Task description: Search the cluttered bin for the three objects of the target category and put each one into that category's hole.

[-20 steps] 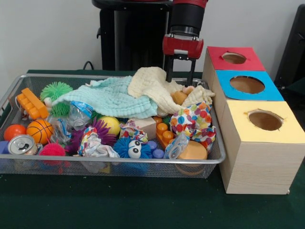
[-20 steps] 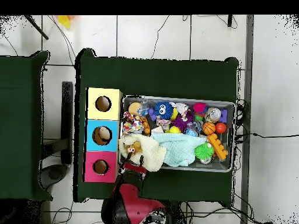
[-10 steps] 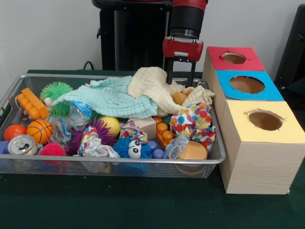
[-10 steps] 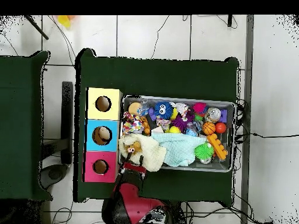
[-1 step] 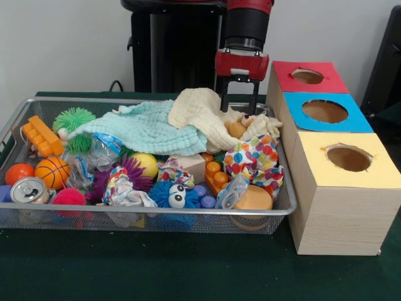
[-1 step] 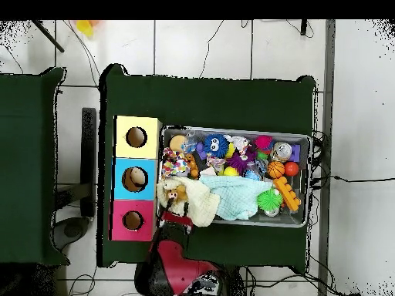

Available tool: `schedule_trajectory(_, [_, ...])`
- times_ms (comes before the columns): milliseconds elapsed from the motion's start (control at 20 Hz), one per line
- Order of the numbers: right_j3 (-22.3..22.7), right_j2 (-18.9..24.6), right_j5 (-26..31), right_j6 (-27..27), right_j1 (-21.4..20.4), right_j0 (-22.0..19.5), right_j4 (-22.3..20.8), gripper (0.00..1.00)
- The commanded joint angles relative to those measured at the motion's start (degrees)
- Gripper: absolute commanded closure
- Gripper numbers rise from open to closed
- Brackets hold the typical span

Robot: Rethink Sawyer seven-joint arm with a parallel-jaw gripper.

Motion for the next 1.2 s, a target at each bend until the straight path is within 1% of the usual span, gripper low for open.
schedule_trajectory(50, [-9.12,3.36,-7.35,8.51,1.12,-0.43,-0.71,0.00])
schedule_trajectory(550, [-9.79,3.35,-7.88,8.10,1.27,-0.87,-1.89,0.00])
schedule_trajectory(900, [-10.37,3.29,-6.91,7.42,1.25,-0.81,-2.38,0.00])
schedule_trajectory(1200, [-10.64,2.95,-6.29,6.76,1.69,-0.35,-1.78,0.00])
